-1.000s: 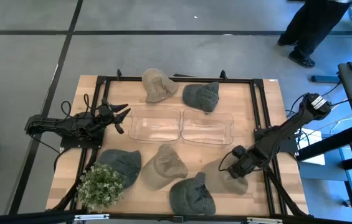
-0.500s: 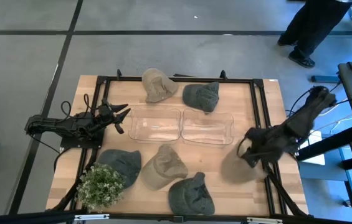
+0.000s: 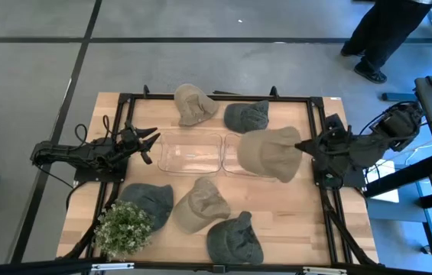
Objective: Pick & Place hat
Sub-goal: Put the bottom right brown cap into the right transparent bin
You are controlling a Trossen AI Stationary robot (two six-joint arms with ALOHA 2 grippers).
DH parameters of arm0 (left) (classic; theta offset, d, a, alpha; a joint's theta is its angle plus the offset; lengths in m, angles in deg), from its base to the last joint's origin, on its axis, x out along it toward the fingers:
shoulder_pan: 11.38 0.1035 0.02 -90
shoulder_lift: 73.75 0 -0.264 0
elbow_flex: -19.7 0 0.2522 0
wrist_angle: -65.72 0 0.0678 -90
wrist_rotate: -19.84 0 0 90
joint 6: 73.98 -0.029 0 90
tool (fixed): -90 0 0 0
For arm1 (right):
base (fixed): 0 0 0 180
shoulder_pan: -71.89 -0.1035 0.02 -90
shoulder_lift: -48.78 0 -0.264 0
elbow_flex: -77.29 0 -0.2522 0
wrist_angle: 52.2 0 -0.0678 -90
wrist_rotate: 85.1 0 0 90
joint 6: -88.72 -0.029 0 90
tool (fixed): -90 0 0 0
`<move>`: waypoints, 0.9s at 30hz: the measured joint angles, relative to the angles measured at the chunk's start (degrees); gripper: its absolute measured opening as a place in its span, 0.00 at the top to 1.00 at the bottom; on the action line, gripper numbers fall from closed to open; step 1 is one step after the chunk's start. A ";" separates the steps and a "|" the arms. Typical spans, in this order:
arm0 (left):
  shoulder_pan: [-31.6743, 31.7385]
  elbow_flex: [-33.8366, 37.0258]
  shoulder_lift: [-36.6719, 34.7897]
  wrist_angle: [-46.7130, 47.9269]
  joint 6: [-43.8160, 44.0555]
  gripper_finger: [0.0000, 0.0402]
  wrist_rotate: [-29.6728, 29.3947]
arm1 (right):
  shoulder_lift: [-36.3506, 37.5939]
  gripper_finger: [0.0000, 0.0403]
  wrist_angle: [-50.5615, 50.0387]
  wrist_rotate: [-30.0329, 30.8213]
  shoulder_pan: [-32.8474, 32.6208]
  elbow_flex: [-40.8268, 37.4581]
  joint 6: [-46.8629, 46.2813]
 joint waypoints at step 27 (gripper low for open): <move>-0.01 0.00 0.00 -0.02 0.01 0.72 -0.02 | -0.58 0.93 -2.25 -7.77 14.98 -19.13 -3.19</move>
